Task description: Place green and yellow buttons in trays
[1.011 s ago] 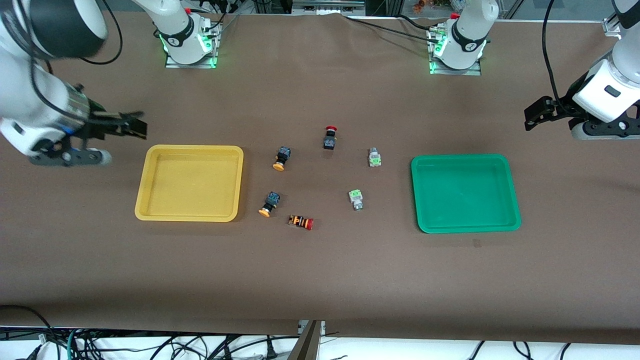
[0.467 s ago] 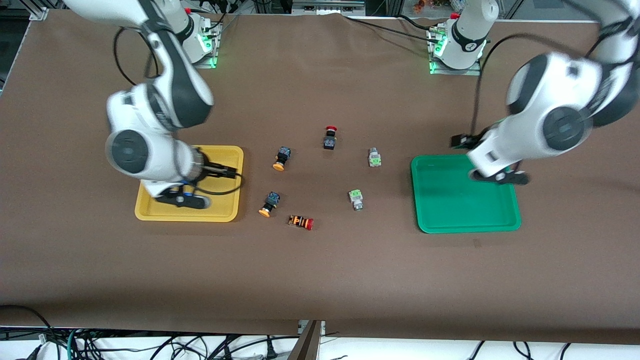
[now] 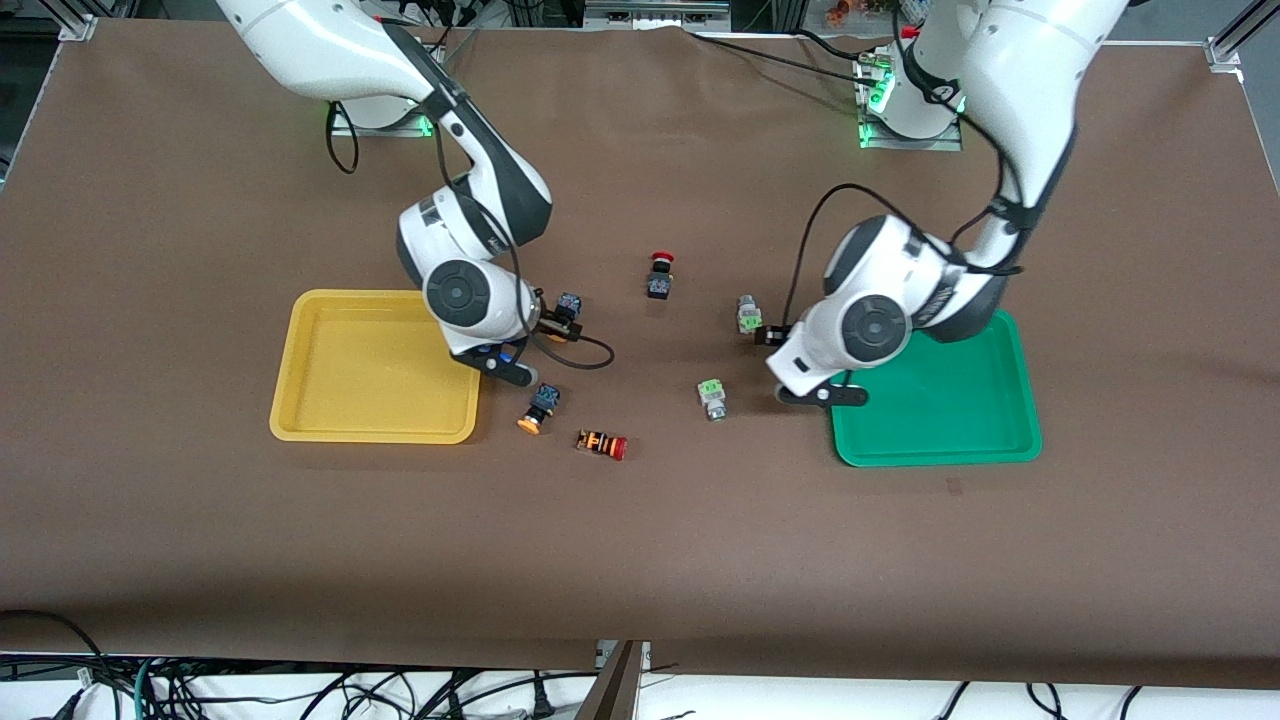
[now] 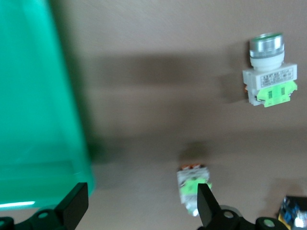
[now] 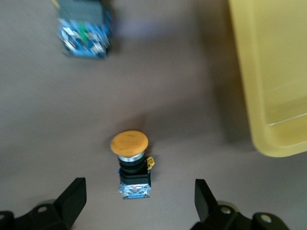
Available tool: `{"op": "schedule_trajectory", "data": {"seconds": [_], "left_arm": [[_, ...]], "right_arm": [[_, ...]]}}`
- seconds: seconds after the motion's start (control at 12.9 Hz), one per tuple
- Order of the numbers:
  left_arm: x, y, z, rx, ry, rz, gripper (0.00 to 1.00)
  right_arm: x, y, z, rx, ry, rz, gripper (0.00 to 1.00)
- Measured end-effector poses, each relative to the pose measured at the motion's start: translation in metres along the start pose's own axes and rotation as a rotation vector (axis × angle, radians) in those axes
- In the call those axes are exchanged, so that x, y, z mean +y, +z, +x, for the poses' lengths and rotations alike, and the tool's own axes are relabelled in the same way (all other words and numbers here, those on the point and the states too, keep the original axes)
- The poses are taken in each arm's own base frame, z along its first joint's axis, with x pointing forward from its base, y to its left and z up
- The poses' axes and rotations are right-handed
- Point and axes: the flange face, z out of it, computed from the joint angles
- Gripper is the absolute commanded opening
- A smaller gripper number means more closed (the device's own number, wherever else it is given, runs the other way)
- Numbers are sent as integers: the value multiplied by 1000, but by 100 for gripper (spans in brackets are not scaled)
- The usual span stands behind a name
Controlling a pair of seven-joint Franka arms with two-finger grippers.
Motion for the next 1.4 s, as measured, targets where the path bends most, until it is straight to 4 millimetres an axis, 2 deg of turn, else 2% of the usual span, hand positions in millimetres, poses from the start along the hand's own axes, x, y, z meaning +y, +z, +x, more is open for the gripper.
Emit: {"op": "schedule_trajectory", "data": {"seconds": [0.16,0.23,0.31,0.39,0.47,0.54,0.7,0.86,0.93,1.01,1.09,1.24,1.32,1.4], "left_arm": [[11,27,-13,8,-16,-9,100],[17,38,-20,20,-24,-21,100],[23,48,-27,28,-23,-29,100],[28,56,-34,31,-20,-31,100],[32,62,-38,33,-17,-31,61],[36,67,-41,31,-13,-29,21],[37,70,-43,30,-10,-28,7],[37,69,-42,34,-10,-30,3],[37,66,-40,40,-12,-33,2],[35,60,-38,51,-15,-36,2],[30,49,-35,61,-20,-35,2],[6,9,-29,49,-21,-9,2],[-17,-18,-24,33,-17,4,2],[-51,-46,-17,22,-9,17,3]], "right_arm": [[-1,26,-7,-11,10,-6,100],[-2,35,-10,-12,9,-5,87],[-5,41,-13,-14,5,-7,46],[-7,45,-16,-14,1,-7,18],[-9,47,-18,-14,-1,-8,0],[-9,47,-19,-14,-1,-8,0],[-9,48,-18,-15,-1,-10,0],[-9,40,-13,-5,-8,-1,0],[-6,24,-5,-2,-36,-8,0],[4,-1,9,-10,-89,-28,0],[27,-33,30,-24,-153,-54,0],[94,-81,81,-46,-270,-81,0],[132,-93,107,-56,-315,-85,0],[170,-96,132,-68,-351,-89,0]]}}
